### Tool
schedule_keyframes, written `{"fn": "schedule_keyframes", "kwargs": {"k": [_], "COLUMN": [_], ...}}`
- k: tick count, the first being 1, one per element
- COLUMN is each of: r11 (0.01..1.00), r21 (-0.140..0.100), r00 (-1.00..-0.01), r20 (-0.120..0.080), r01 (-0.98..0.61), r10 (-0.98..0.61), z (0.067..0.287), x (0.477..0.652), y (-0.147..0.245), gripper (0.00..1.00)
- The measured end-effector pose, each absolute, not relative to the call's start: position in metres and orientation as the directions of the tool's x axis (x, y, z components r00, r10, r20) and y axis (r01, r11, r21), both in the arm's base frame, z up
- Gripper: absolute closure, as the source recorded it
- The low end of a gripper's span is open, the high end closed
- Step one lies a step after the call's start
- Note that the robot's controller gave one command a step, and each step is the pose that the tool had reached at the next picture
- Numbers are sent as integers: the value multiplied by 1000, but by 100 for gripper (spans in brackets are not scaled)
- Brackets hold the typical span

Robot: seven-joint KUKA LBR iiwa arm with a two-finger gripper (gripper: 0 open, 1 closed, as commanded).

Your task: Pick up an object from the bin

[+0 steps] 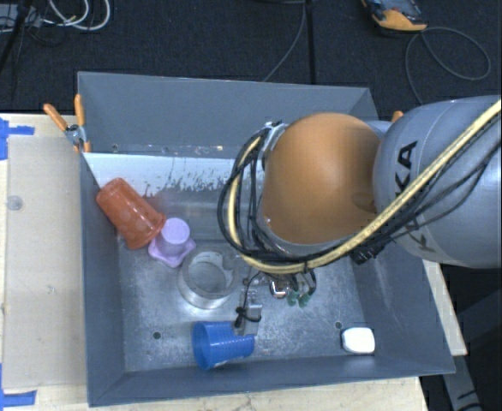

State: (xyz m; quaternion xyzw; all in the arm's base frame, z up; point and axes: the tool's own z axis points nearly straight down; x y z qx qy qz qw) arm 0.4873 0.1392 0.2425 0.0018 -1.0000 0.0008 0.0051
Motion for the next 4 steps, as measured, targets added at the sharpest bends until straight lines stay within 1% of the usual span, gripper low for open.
{"fn": "schedule_keyframes", "kwargs": {"k": [1, 2, 3, 4], "r11": [1000, 996, 959, 918], "r21": [0, 0, 1, 1], "r00": [-1000, -996, -959, -918], "r20": [2, 1, 5, 2], "r01": [1, -84, -283, -396], "r10": [1, -84, -283, -396], "z": [247, 216, 183, 144], "x": [489, 488, 483, 485], "y": [138, 138, 129, 130], "gripper": [0, 0, 0, 0]}}
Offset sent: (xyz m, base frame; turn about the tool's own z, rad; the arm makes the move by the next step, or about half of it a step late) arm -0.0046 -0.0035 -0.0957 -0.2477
